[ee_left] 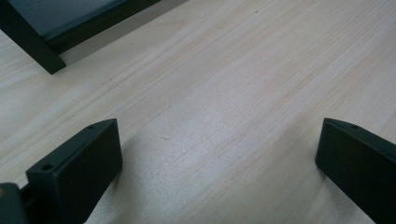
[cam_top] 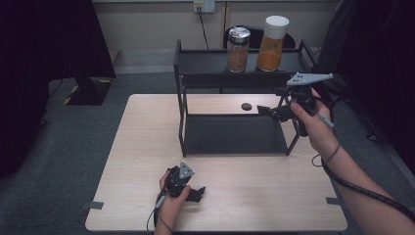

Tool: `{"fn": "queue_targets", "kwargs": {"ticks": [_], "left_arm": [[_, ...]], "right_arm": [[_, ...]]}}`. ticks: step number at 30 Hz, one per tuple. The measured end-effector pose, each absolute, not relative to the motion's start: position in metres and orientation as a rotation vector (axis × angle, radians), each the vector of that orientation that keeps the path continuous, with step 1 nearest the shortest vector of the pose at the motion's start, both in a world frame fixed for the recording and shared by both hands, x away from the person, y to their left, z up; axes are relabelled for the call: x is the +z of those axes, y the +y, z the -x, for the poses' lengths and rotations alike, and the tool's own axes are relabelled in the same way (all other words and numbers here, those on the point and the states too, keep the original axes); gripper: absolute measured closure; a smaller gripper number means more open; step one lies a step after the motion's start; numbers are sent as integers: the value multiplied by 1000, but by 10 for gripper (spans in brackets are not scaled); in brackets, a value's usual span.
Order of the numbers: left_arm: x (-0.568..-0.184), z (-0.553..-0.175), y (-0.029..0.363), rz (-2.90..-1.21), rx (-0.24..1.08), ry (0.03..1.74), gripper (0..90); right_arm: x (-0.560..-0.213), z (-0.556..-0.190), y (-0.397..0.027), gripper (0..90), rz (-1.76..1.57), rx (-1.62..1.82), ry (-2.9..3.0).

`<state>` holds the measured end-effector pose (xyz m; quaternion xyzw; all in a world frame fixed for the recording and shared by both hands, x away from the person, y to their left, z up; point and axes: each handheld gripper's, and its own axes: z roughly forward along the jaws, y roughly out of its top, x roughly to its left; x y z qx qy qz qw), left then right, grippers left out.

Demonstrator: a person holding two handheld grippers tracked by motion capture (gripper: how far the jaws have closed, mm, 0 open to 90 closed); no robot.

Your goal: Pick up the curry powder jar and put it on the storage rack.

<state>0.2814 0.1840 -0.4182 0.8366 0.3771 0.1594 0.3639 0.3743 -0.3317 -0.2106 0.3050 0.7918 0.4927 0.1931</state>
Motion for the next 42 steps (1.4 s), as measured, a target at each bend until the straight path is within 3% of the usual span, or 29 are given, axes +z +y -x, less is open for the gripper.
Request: {"fn": "queue_targets", "kwargs": {"ticks": [42], "left_arm": [[-418,-281,184,-2153,410,970,1]], "right_arm": [[-295,-364,-325,11,-838,1445,2330]]}}
